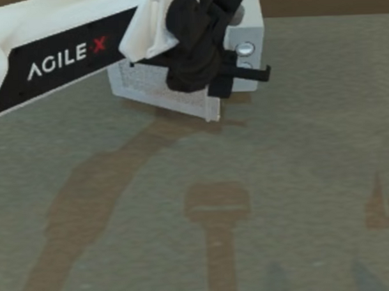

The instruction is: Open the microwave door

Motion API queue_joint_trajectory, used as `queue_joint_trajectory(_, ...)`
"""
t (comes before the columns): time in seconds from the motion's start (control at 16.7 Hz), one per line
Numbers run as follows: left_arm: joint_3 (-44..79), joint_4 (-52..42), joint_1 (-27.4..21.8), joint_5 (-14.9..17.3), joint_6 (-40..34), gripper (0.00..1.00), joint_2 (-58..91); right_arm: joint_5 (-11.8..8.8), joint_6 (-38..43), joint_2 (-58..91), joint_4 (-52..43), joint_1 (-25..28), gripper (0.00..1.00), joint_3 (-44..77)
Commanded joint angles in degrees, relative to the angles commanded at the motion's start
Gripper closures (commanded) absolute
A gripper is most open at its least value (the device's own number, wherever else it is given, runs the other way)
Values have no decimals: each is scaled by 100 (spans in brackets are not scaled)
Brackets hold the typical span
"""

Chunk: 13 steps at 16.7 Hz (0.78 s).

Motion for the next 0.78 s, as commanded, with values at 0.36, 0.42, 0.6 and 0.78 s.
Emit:
queue_joint_trajectory(0.36,-396,184,48,189,335,100,-278,0,0,0,0,0,0,0)
queue_joint_trajectory(0.42,-478,220,67,221,407,100,-330,0,0,0,0,0,0,0)
queue_joint_trajectory(0.6,-515,237,76,236,440,100,-355,0,0,0,0,0,0,0)
queue_joint_trajectory(0.78,-515,237,76,236,440,100,-355,0,0,0,0,0,0,0)
